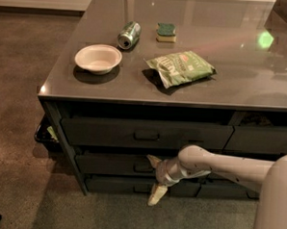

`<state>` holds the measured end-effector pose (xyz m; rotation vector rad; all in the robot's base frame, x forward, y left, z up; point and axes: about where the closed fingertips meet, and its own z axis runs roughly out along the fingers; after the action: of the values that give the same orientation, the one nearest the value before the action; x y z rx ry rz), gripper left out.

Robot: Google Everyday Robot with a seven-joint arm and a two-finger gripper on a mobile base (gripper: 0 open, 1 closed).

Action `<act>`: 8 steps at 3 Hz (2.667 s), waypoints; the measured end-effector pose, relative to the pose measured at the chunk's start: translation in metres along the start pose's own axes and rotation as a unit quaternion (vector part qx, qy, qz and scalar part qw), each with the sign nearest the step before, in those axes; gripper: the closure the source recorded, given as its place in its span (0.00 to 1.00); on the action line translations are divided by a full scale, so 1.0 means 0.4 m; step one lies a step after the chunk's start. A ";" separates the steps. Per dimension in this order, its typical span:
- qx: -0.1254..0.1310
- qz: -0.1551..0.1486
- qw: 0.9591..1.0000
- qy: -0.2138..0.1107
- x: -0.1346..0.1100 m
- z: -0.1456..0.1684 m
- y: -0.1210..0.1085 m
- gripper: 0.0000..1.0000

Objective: Open middle drawer

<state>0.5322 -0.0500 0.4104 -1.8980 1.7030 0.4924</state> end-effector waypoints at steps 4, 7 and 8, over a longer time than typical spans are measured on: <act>0.014 0.032 0.999 0.036 0.033 -0.101 0.037 0.00; 0.027 0.059 0.995 0.080 0.136 -0.128 0.011 0.00; 0.031 0.047 0.995 0.084 0.130 -0.123 -0.003 0.00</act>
Offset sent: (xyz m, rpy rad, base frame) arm -0.0356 -0.0053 0.0086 0.0184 0.0800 -0.0230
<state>0.5365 -0.1212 0.4184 -1.8666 1.9003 0.3188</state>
